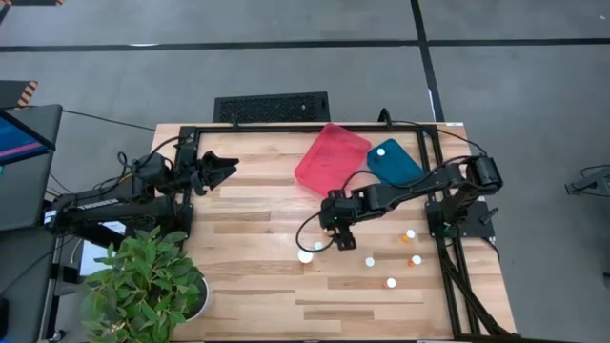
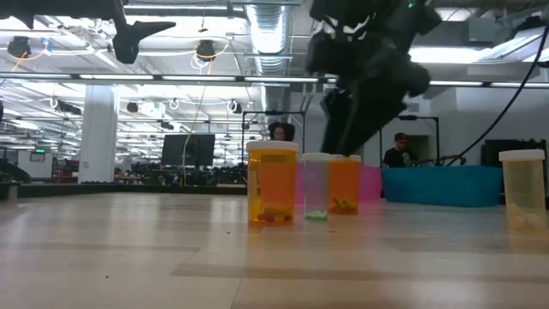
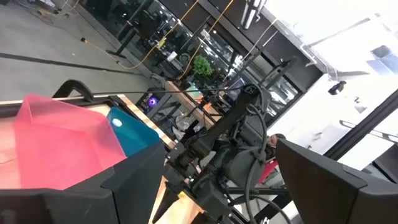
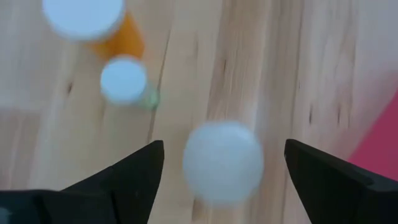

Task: Pick and place medicine bottles into bin by pill shape (circle, oval)
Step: Put the top large orange capsule bottle into the blue bin

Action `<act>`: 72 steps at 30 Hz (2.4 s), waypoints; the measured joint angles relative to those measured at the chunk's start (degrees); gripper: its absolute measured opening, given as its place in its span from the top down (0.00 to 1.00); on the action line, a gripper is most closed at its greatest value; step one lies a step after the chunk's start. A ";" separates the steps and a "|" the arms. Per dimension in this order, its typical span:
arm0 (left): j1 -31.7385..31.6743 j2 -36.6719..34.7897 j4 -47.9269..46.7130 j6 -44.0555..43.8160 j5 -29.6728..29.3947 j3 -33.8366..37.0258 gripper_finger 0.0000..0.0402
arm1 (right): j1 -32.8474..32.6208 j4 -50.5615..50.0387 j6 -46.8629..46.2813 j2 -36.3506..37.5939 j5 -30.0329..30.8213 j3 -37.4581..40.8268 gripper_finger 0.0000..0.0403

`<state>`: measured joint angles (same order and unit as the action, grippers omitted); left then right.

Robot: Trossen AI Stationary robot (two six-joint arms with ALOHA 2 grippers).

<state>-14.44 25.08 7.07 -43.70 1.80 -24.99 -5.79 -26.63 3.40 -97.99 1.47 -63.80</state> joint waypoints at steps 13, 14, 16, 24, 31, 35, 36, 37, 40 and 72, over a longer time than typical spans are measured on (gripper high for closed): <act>0.02 0.02 0.02 0.00 -0.02 0.00 0.25 | 1.09 -0.78 0.11 -1.95 -1.99 -0.09 0.22; 0.02 0.02 0.02 0.00 -0.02 0.00 0.25 | 1.14 -1.11 0.10 -1.95 -1.95 -0.09 0.23; 0.02 0.00 0.02 -0.01 -0.02 0.00 0.25 | 1.17 -1.29 -0.28 -1.95 -1.79 -0.09 0.25; 0.02 0.00 -0.05 -0.02 -0.02 0.00 0.25 | 1.17 -1.67 -0.37 -1.95 -1.77 -0.09 0.34; 0.02 0.00 -0.07 -0.04 -0.02 0.00 0.25 | 1.19 -1.64 -0.73 -1.95 -1.74 -0.09 0.41; 0.02 0.00 -0.07 -0.06 -0.02 0.00 0.25 | 1.45 -1.57 -3.20 -1.72 -1.78 -0.09 0.47; 0.02 0.02 -0.07 -0.06 -0.02 0.00 0.25 | 1.46 -1.82 -3.35 -1.41 -1.95 -0.09 0.48; 0.02 0.00 -0.05 -0.06 -0.02 0.00 0.25 | 1.49 -1.69 -3.39 -1.11 -2.14 -0.07 0.48; 0.01 0.01 -0.04 -0.06 -0.02 0.00 0.25 | 1.68 -2.09 -3.78 0.51 -2.05 -0.09 0.48; 0.00 0.02 0.11 -0.09 -0.63 0.00 0.25 | 37.37 -33.90 -24.41 35.16 13.68 7.18 0.45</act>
<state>-14.44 25.10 7.18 -43.79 1.17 -24.99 31.58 -60.53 -21.02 -62.83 15.16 -56.62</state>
